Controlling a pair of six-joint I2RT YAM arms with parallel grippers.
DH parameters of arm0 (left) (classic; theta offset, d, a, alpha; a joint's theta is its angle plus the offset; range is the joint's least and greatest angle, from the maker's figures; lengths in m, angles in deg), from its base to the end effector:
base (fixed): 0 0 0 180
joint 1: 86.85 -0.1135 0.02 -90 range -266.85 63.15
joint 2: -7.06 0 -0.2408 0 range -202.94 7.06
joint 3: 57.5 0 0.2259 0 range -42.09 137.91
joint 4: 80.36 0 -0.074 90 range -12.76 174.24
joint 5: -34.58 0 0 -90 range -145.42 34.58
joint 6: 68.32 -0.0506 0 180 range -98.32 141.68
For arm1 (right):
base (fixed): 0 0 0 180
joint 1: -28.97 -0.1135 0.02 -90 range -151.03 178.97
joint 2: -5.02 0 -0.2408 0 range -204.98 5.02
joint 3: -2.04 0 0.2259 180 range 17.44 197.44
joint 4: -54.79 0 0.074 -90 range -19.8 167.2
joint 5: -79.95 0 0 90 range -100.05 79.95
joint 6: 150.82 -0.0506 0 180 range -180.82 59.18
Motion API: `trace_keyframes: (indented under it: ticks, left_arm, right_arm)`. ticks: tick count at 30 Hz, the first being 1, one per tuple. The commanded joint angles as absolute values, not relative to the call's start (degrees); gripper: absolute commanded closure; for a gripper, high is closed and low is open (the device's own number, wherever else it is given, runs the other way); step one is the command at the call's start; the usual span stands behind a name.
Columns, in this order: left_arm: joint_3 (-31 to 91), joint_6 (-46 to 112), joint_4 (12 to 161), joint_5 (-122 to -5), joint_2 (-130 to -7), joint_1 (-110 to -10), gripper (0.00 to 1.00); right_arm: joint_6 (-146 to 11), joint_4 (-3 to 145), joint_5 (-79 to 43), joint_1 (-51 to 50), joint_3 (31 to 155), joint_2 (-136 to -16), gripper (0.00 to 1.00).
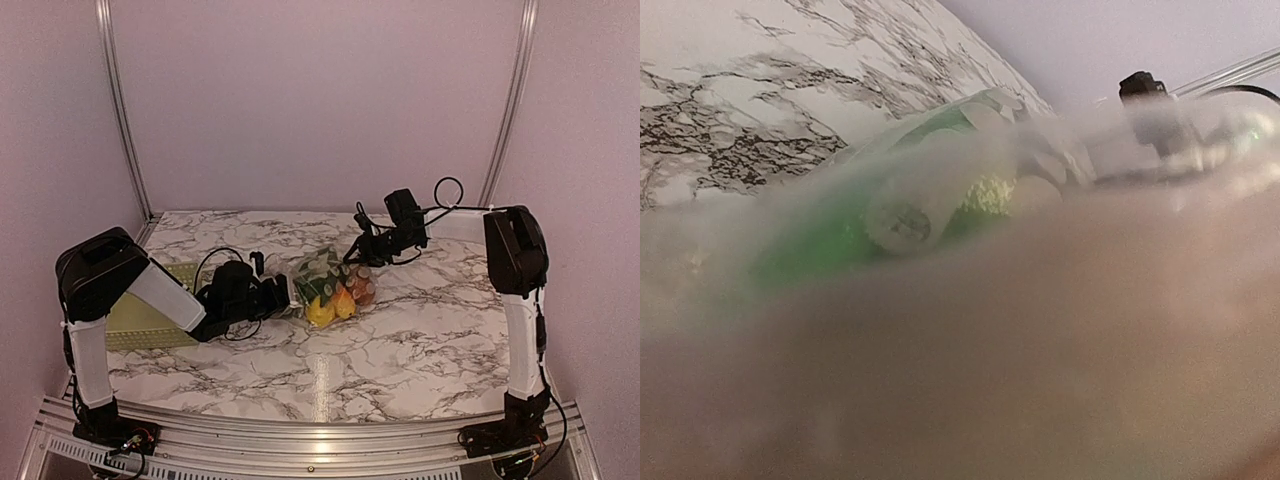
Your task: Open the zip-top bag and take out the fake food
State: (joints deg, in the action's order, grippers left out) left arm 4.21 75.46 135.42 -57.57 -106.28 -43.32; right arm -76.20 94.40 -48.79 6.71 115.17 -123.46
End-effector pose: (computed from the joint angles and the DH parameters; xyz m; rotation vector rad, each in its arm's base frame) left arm 0.2709 -0.2600 0.1235 -0.1527 2.0248 -1.1769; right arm 0.4071 0.2008 0.1493 -0.4373 2.5390 1.1129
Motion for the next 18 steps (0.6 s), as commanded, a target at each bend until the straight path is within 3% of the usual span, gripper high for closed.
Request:
trace_keyframes:
  ticks: [1,4,6,9,12,18]
  left_arm:
    - [6.17,75.65,135.89,-60.66,-108.49,-44.06,0.30]
    - [6.53,75.53,137.31,-60.90,-108.35,-44.67,0.45]
    - [6.70,75.12,137.34,-60.72,-107.55,-45.03,0.61]
    - [6.48,74.16,136.24,-61.11,-105.24,-45.34,0.83]
    - [6.18,72.76,132.77,-61.31,-101.82,-45.52,0.97]
    - [5.35,68.80,123.22,-61.78,-93.60,-45.62,1.00]
  right_arm:
    - [-76.71,93.24,-50.98,6.90,115.82,-124.18,0.78]
    - [-77.83,91.05,-52.39,6.89,112.82,-122.22,0.91]
    - [-77.87,90.65,-51.94,6.91,111.54,-120.61,0.98]
    - [-77.85,90.33,-50.43,7.21,109.80,-118.56,1.00]
    - [-78.60,89.42,-48.95,8.41,107.60,-116.72,1.00]
    - [-79.90,87.16,-47.50,11.18,102.84,-114.33,1.00]
